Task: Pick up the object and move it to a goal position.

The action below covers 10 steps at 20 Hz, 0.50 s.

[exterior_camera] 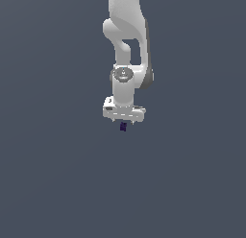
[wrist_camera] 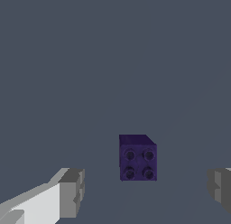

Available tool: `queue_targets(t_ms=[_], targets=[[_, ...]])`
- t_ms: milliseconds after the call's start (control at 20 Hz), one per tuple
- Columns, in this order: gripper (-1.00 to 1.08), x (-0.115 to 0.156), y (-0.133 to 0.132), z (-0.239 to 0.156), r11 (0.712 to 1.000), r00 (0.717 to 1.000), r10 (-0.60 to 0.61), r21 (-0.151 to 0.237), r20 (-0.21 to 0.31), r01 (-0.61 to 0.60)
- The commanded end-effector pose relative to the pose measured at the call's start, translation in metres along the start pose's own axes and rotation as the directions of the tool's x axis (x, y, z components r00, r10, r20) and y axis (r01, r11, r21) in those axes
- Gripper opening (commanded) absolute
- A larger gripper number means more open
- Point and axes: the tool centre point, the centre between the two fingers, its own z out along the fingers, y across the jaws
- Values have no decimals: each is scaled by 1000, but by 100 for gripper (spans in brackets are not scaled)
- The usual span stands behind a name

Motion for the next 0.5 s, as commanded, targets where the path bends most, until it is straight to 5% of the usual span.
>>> queue_targets(t_ms=[0,450], targets=[[100,0,0,2,1000,1000,0,0,0,0],[100,-2,0,37,1000,1000,2,0,-1,-2]])
